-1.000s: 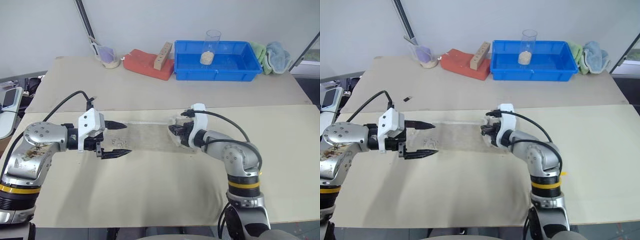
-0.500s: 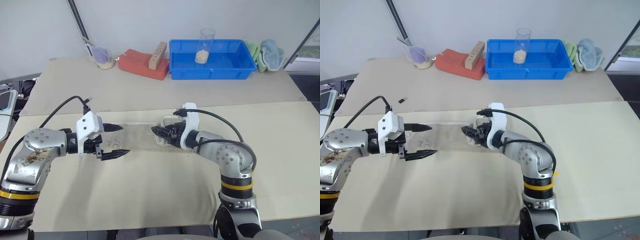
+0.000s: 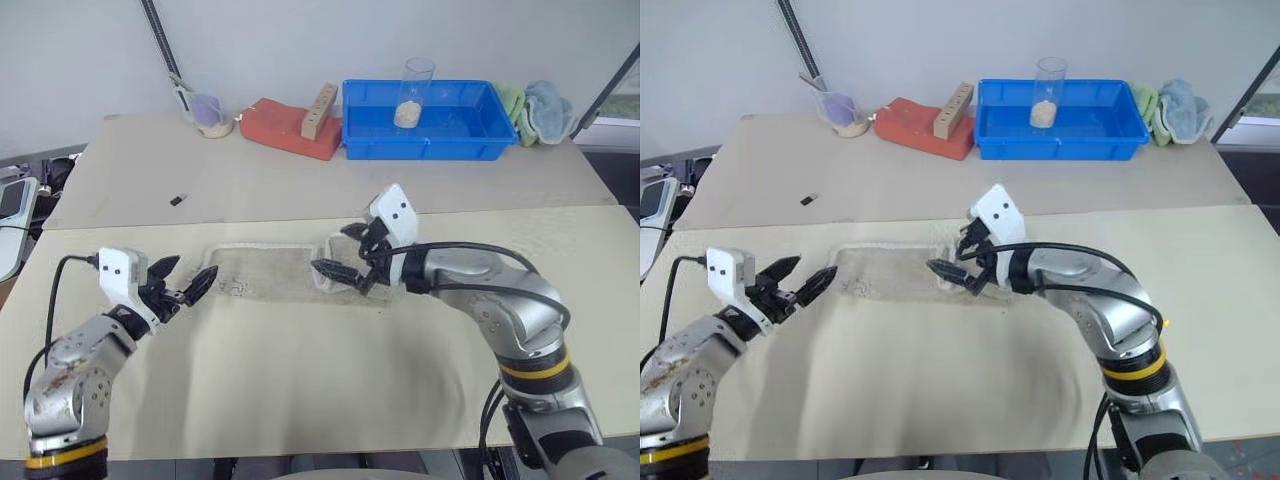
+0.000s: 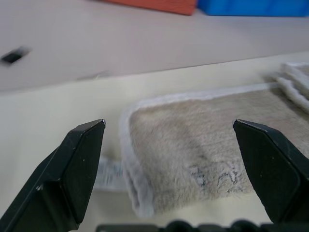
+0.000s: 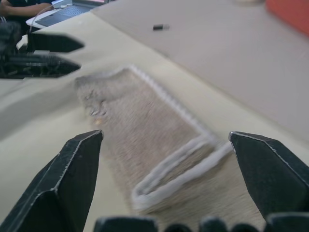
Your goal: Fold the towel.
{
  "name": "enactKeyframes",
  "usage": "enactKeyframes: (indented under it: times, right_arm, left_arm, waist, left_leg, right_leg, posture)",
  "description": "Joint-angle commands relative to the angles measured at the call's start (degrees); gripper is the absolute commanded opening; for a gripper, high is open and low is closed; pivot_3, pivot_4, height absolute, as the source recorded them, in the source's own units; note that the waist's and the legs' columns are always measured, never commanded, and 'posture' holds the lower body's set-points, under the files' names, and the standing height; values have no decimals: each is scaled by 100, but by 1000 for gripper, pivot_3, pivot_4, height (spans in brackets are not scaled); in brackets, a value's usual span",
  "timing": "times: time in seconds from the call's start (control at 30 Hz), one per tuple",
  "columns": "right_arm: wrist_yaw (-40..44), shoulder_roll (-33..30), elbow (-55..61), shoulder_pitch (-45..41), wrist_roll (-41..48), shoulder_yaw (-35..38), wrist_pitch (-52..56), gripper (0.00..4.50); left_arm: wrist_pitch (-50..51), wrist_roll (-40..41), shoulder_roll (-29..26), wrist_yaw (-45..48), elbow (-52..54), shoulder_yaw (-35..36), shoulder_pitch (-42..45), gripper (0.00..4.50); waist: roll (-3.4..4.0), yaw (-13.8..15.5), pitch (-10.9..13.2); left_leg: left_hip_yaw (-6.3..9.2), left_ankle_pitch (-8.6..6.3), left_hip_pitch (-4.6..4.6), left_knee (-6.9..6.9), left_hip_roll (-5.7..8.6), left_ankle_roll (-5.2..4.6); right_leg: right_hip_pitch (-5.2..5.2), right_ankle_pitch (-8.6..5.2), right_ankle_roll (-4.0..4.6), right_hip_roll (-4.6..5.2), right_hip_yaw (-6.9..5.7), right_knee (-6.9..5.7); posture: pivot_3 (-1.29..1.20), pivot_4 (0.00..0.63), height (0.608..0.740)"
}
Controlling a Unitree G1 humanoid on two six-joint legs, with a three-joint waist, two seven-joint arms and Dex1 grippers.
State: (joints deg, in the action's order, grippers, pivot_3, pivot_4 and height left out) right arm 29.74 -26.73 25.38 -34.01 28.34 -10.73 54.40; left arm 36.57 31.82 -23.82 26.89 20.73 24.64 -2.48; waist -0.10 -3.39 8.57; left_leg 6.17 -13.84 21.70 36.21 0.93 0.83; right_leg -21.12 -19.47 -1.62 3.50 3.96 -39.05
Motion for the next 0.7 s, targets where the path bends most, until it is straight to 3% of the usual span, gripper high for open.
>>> enactKeyframes:
  times: [0.03,0.43,0.53,0.7]
  right_arm:
    - [292,-67,-36,-284,-59,90,-407,4451]
    - [1372,-586,-173,-308,-36,73,-809,4451]
    - [1763,-808,-101,-252,55,90,-842,4500]
    - [2242,-1174,-16,-178,228,259,-809,4500]
  left_arm:
    - [693,369,566,-1005,424,55,-60,4500]
    - [2168,237,1369,-2662,547,-488,598,4500]
    - [2468,244,1488,-2897,516,-547,837,3640]
    - [2976,265,1627,-3180,562,-557,1304,1139]
  waist:
    - [-3,26,-1]
    - [-8,171,-4]
    - [-8,220,-4]
    - [-12,277,-2]
  left_leg:
    - [-1,0,0,1,1,0]
    - [-6,0,0,15,10,1]
    - [-11,0,1,18,12,1]
    - [-11,0,4,30,16,2]
  right_leg:
    - [1,0,0,0,0,1]
    - [16,1,1,2,-1,5]
    - [19,1,1,2,-1,8]
    - [39,1,1,3,-4,24]
  posture:
    - [0,150,740]
    - [0,150,740]
    - [0,150,740]
    - [0,150,740]
